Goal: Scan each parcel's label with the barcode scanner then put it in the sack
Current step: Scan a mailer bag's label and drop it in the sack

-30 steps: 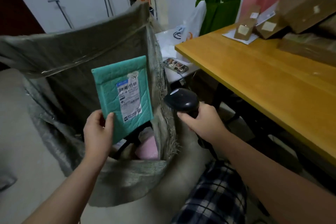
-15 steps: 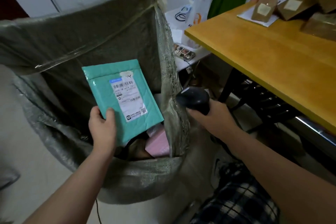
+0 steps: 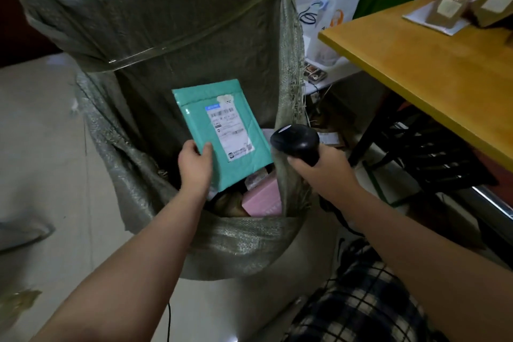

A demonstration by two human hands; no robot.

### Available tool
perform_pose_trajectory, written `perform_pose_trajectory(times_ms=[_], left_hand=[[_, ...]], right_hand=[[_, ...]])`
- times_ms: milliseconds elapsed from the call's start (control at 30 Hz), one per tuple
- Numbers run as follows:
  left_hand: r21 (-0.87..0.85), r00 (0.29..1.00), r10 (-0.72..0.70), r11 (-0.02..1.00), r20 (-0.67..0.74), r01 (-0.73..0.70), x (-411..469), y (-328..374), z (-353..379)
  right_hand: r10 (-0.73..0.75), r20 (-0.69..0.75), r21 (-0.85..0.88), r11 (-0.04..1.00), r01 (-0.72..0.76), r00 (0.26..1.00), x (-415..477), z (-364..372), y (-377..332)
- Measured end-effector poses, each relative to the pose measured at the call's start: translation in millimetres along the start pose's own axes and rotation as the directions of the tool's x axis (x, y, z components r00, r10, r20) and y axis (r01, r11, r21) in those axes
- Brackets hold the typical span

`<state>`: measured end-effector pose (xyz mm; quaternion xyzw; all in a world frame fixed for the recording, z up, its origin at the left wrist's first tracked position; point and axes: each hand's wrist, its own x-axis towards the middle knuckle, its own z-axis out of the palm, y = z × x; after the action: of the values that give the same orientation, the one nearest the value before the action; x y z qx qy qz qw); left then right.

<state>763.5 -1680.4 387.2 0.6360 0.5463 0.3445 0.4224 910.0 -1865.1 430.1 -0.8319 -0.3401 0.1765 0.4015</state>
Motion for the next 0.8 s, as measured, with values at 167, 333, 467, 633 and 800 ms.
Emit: perform_pose_trajectory(times_ms=[167, 333, 467, 633, 800], left_hand=[[0.275, 0.972, -0.111, 0.960, 0.209, 0.050, 18.3, -1.3, 32.4], [0.480, 0.969, 0.109, 0.853, 0.222, -0.206, 0.5, 21.2, 39.6], [0.494, 0.896, 0.303, 0.753, 0.325, -0.434, -26.9, 58.6, 50.2], [0.346, 0.748, 0.428, 0.693, 0.507, -0.632, -80.9, 108.3, 83.7], [0.129, 0.547, 0.511, 0.642, 0.663, -0.756, -168.2, 162.8, 138.5]], right_hand=[[0.015, -0.068, -0.026, 1.000, -0.017, 0.998, -7.0, -11.8, 8.6], [0.062, -0.108, -0.017, 0.998, -0.065, 0.992, -14.6, -34.1, 18.5], [0.083, -0.180, -0.001, 0.996, -0.085, 0.980, -23.3, -61.4, 20.5], [0.113, -0.288, 0.046, 0.993, -0.104, 0.951, -51.2, -105.5, 30.6], [0.182, -0.456, 0.081, 0.983, -0.163, 0.871, -101.1, -173.9, 59.2]])
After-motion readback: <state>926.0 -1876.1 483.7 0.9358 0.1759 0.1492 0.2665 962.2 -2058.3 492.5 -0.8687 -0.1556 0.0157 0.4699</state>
